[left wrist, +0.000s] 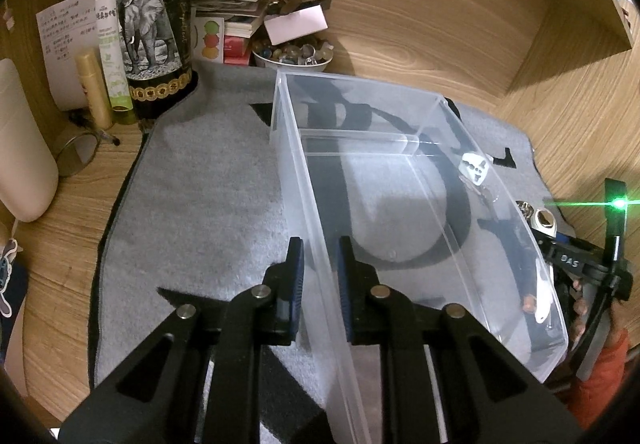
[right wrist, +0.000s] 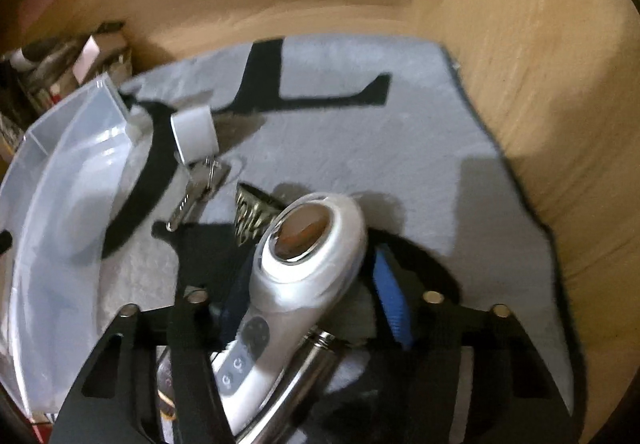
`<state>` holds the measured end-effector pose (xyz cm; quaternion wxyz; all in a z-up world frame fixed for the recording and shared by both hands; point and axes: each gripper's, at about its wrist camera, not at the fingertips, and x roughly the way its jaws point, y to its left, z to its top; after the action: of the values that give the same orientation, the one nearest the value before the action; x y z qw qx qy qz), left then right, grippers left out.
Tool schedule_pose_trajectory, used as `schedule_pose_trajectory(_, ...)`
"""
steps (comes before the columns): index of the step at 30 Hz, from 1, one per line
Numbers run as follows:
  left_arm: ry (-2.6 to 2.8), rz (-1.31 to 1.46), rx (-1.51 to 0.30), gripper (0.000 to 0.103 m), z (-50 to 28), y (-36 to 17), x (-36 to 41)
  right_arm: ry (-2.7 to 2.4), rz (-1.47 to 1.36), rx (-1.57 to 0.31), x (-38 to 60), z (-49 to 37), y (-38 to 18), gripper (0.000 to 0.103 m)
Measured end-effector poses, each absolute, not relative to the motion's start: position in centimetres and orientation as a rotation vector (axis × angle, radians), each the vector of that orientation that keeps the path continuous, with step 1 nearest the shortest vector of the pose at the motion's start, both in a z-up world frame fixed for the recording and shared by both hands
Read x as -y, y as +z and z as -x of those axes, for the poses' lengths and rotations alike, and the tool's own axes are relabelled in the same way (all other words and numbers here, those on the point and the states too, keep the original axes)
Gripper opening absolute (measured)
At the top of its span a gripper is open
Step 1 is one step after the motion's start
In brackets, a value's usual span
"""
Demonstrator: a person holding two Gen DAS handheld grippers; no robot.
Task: Organize rigid objects
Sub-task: 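Close the right gripper around the white handheld device, then carry the white device into the clear box and open the right gripper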
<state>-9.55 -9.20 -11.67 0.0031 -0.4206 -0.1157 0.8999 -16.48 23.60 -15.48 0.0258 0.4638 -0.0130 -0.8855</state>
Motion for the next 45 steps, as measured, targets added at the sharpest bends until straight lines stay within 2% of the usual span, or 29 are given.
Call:
schedule_pose_trajectory(9, 2.827, 1.310, 0.364, 0.017, 9.6, -11.7, 9.2, -2.799, -1.360, -0.012, -22.9, 16.0, -14.1, 0.047)
schedule_pose_trajectory(20, 2.837, 1.303, 0.341, 0.017, 9.5, -11.7, 9.0, -2.917, -1.122, -0.008, -22.7, 13.8, -8.3, 0.040)
schedule_pose_trajectory(34, 2.842, 1.275, 0.281, 0.017, 9.3, -11.9, 9.0, -2.922, -0.774, -0.022, -17.9, 11.8, -1.1, 0.039)
schedule_pose_trajectory(45, 2.850, 1.257, 0.272, 0.017, 9.2, -11.9, 8.8, -2.734, -0.674, -0.124, -10.7, 12.5, -0.9, 0.039)
